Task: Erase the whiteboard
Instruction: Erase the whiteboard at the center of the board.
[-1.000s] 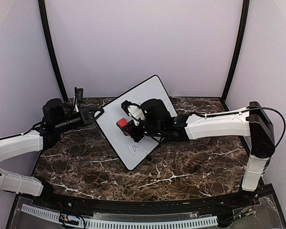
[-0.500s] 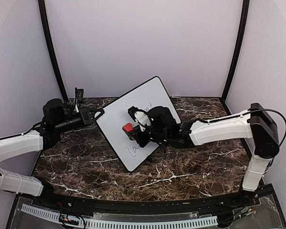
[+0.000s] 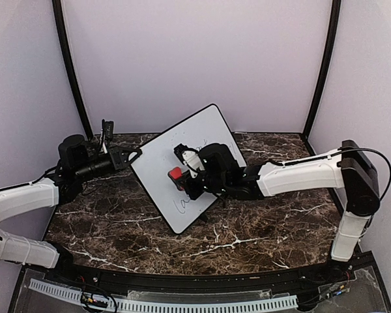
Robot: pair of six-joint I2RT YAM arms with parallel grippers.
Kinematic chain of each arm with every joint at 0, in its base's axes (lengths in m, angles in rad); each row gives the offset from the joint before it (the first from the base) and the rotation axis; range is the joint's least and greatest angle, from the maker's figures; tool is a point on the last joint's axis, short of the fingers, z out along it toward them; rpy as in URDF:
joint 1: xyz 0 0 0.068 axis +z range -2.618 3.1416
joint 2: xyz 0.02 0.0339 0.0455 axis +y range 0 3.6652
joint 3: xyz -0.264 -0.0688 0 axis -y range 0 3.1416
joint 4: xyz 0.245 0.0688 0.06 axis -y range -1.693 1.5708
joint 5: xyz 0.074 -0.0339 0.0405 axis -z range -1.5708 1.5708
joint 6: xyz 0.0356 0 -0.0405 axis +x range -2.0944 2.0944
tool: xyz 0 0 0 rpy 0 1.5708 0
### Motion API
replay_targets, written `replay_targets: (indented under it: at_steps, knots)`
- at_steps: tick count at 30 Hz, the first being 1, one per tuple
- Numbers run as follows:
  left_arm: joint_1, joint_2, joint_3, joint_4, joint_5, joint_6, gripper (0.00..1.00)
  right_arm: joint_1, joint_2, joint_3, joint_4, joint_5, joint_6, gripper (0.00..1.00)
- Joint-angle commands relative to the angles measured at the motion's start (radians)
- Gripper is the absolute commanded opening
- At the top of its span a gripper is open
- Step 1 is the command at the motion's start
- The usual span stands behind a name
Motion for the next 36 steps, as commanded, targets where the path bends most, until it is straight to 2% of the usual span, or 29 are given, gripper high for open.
replay_targets:
  at_steps: [1,5,9,20,24,27,36]
  knots:
    - [-0.022,-0.047,0.016,0.152,0.122,-0.024,0.0,-0.011,0.08,0.117,-0.006,0.047,-0.038,0.19]
    - [-0.022,-0.05,0.016,0.151,0.122,-0.024,0.0,-0.016,0.109,0.19,-0.032,0.049,-0.055,0.21]
    - [-0.022,-0.053,0.016,0.153,0.123,-0.024,0.0,-0.018,0.107,0.184,-0.027,0.05,-0.048,0.26]
    - [-0.022,-0.059,0.016,0.156,0.126,-0.028,0.0,-0.017,-0.006,-0.074,0.039,0.032,0.036,0.23]
    - [-0.022,-0.056,0.016,0.162,0.13,-0.034,0.0,-0.016,-0.024,-0.107,0.054,0.032,0.046,0.22]
    - [-0.022,-0.053,0.014,0.164,0.13,-0.036,0.0,-0.015,-0.007,-0.076,0.054,0.035,0.028,0.23]
    - [-0.023,-0.054,0.014,0.161,0.128,-0.03,0.0,-0.024,0.1,0.179,0.021,0.069,-0.07,0.25]
